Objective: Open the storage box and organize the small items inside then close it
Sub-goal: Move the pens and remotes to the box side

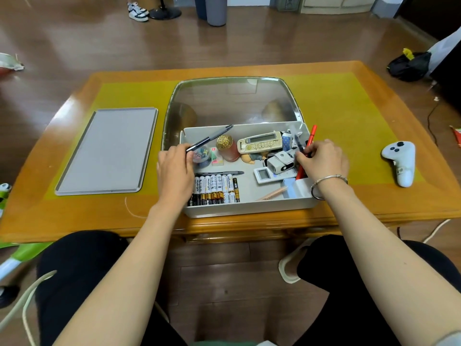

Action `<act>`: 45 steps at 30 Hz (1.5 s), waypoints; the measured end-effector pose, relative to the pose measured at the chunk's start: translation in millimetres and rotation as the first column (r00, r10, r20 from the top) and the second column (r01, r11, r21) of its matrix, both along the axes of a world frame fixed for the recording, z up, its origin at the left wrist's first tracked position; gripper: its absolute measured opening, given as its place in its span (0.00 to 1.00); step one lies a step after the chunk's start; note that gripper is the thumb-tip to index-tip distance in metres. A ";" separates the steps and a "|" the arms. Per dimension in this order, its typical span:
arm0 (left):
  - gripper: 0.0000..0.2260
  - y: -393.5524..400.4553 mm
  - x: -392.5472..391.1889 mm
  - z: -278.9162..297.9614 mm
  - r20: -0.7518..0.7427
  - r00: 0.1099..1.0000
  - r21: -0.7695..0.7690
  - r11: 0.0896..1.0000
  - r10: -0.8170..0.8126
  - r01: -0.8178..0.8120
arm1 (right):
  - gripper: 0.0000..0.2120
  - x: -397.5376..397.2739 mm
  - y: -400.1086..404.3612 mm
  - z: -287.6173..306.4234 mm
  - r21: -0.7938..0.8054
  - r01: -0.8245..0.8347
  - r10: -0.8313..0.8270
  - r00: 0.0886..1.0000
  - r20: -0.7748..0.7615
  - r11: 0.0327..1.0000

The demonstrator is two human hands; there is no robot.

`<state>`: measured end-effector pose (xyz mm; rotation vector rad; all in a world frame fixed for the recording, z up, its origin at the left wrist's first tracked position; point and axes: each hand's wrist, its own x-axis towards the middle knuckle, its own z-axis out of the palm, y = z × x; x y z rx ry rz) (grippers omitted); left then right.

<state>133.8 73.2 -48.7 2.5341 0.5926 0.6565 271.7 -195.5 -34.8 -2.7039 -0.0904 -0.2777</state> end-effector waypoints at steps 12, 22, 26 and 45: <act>0.12 -2.8 -3.6 -4.7 0.089 0.996 -0.124 0.992 0.027 -0.016 | 0.10 -47.1 60.1 21.9 0.034 -0.625 0.625 0.781 0.013 0.780; 0.11 -2.8 -4.5 -4.2 0.033 0.999 -0.027 1.000 -0.007 0.008 | 0.14 -65.0 115.4 0.5 -0.108 -0.823 0.768 0.560 -0.310 0.557; 0.11 -3.1 -3.8 -5.3 -0.005 1.000 0.029 1.000 0.002 -0.002 | 0.14 -63.1 113.1 4.7 -0.015 -0.748 0.746 0.663 -0.065 0.663; 0.15 -13.3 -6.0 0.8 -0.125 0.986 0.230 0.964 -0.110 0.137 | 0.09 -24.1 107.7 -3.7 -0.110 -0.644 0.627 0.764 -0.153 0.757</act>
